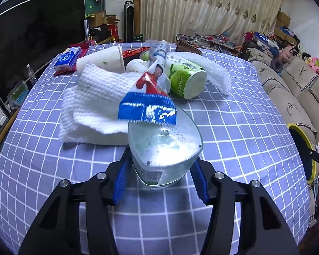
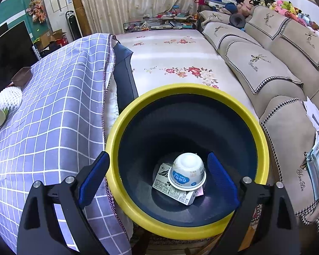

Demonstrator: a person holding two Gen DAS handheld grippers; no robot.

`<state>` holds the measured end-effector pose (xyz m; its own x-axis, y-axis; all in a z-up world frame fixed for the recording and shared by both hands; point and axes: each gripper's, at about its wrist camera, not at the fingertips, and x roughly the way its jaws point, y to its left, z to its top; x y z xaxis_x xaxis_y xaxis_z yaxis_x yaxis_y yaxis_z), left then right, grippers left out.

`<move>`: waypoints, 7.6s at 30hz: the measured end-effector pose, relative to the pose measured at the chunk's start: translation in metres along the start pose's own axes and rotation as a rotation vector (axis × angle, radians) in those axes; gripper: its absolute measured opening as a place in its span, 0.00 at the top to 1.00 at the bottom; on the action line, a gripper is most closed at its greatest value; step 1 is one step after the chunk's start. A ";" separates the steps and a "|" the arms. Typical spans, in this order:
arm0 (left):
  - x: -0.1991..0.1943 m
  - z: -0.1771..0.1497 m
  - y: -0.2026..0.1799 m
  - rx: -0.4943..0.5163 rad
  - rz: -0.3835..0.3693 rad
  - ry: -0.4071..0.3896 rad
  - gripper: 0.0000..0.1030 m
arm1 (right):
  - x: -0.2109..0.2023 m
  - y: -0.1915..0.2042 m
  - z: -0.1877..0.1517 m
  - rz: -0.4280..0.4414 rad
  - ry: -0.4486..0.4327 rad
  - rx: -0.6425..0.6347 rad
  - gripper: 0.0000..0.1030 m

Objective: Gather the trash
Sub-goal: 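Grasp the plastic cup with green liquid with the left gripper, then carry the plastic cup over the yellow bin and open the left gripper, then move the right gripper to the table and grasp the white snack wrapper, then carry the white wrapper over the yellow bin and open the right gripper, then grasp the white wet wipe with the left gripper and lift it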

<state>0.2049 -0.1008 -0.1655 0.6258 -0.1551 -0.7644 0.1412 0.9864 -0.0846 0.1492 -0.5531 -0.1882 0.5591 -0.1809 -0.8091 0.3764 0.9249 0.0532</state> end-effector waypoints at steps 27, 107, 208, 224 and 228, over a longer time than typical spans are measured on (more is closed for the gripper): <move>-0.068 -0.006 -0.102 0.265 -0.241 -0.030 0.49 | -0.051 -0.024 -0.015 0.015 -0.085 0.044 0.14; -0.135 -0.025 0.104 -0.020 -0.006 -0.197 0.06 | -0.070 0.371 -0.021 0.523 -0.053 -0.525 0.42; 0.067 0.060 0.069 0.049 0.026 0.117 0.07 | -0.011 0.025 0.003 -0.020 -0.010 -0.015 0.40; 0.054 0.060 0.084 0.006 0.029 0.038 0.86 | -0.010 0.034 0.002 0.007 -0.007 -0.028 0.40; 0.028 0.055 0.075 0.052 0.038 -0.004 0.86 | -0.021 0.032 0.003 0.008 -0.031 -0.022 0.40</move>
<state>0.2758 -0.0339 -0.1581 0.6345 -0.1178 -0.7639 0.1565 0.9874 -0.0222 0.1515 -0.5210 -0.1679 0.5850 -0.1836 -0.7900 0.3554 0.9336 0.0462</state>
